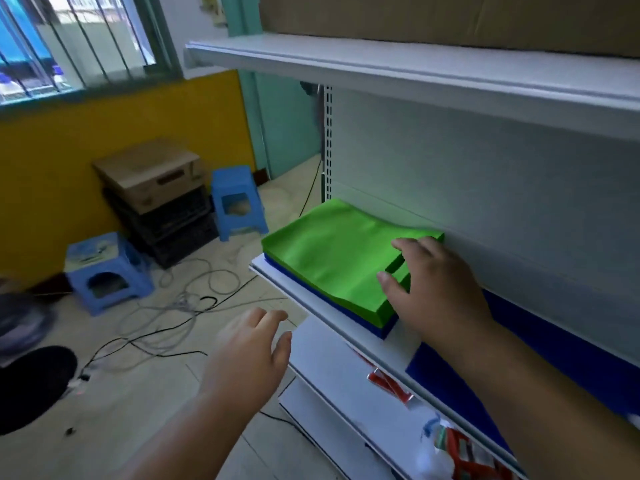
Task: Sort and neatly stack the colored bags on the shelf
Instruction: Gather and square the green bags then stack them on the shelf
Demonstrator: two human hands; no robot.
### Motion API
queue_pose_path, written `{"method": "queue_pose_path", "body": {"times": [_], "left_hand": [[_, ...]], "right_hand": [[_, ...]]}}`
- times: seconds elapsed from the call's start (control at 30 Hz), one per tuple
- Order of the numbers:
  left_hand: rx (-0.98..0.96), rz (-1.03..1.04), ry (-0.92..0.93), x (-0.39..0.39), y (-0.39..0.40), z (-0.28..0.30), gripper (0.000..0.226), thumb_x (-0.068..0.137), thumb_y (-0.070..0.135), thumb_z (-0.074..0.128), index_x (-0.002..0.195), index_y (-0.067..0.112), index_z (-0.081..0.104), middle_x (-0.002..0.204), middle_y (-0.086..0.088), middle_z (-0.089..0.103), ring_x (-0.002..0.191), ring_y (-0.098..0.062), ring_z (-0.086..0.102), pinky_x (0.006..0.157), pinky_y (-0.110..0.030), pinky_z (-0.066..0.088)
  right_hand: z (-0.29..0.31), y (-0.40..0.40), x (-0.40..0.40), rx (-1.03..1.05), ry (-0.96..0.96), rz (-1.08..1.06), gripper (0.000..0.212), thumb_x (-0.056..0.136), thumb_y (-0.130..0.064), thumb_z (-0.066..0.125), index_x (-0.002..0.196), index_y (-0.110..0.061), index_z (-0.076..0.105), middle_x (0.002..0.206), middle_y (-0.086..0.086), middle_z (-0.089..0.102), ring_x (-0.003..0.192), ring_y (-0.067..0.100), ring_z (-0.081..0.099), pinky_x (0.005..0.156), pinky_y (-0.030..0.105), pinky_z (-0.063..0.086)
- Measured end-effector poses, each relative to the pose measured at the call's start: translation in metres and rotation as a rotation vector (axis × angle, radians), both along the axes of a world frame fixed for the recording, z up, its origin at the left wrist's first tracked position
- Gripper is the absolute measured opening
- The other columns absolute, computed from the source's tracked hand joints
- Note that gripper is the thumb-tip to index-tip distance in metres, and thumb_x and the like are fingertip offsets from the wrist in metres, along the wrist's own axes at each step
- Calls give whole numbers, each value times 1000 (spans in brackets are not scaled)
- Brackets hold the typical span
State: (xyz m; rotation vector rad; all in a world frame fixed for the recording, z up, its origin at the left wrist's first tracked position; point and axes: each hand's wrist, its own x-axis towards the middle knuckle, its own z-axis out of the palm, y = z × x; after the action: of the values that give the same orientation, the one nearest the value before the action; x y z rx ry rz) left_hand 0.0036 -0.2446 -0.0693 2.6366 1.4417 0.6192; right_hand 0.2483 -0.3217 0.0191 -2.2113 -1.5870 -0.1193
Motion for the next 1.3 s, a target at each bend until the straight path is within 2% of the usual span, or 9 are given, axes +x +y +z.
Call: {"method": "queue_pose_path", "body": {"times": [0.23,0.47,0.63,0.73,0.9,0.97,1.07,1.13,1.3], "left_hand": [[-62,-230,57,-3,136,-21,31,91,37,54,119,27,63,97,3,66,81,-23,64,59,-31,46],[-117,-404,168,4,227,-18,53,93,44,49,144,31,40,106,-2,54,75,-26,59,58,-32,47],[-173,-441,161,6,251,-24,45,91,45,52,135,32,51,98,1,43,66,-20,53,59,-31,52],[-198,-448,133,7,256,-24,40,92,45,52,130,34,54,112,-2,46,70,-18,55,60,-29,52],[-185,-515,104,7,264,-20,37,94,38,53,126,24,64,129,-4,56,94,-27,63,72,-35,55],[-163,-515,75,5,266,-16,32,94,33,55,120,21,68,126,-2,60,95,-26,64,70,-32,53],[-211,-485,8,3,271,-13,24,92,28,59,109,19,74,116,1,65,78,-23,64,60,-27,44],[-233,-466,-26,2,275,-10,18,91,25,61,101,19,75,108,1,67,71,-20,59,55,-25,38],[-422,-383,-110,-5,280,0,8,86,24,65,89,27,58,82,5,61,63,-15,54,51,-26,36]], "right_hand": [[-25,53,-25,-35,-67,-332,43,83,-39,68,115,-10,62,101,12,62,90,35,59,76,42,51],[-44,59,-74,-295,-91,-720,46,88,-51,54,117,-16,60,104,6,69,96,33,51,74,38,43],[-60,67,-95,-391,-123,-793,45,93,-53,45,119,-19,58,105,0,70,99,28,50,74,37,33],[-67,70,-98,-410,-205,-805,45,92,-50,41,108,-15,64,98,4,72,89,30,54,70,38,36],[-78,81,-114,-512,-153,-792,77,93,-59,5,134,-16,54,132,9,61,112,32,53,81,43,37],[-78,83,-116,-483,-150,-784,77,94,-59,4,127,-15,57,126,10,64,109,31,54,79,42,38],[-81,79,-120,-315,-251,-812,57,96,-50,23,106,-12,64,83,5,73,88,29,58,65,38,41],[-83,75,-125,-263,-297,-801,49,94,-46,31,104,-13,65,69,3,69,86,28,58,64,37,40],[-86,62,-135,-26,-154,-859,41,90,-45,43,101,-12,64,74,3,66,78,30,54,65,36,42]]}}
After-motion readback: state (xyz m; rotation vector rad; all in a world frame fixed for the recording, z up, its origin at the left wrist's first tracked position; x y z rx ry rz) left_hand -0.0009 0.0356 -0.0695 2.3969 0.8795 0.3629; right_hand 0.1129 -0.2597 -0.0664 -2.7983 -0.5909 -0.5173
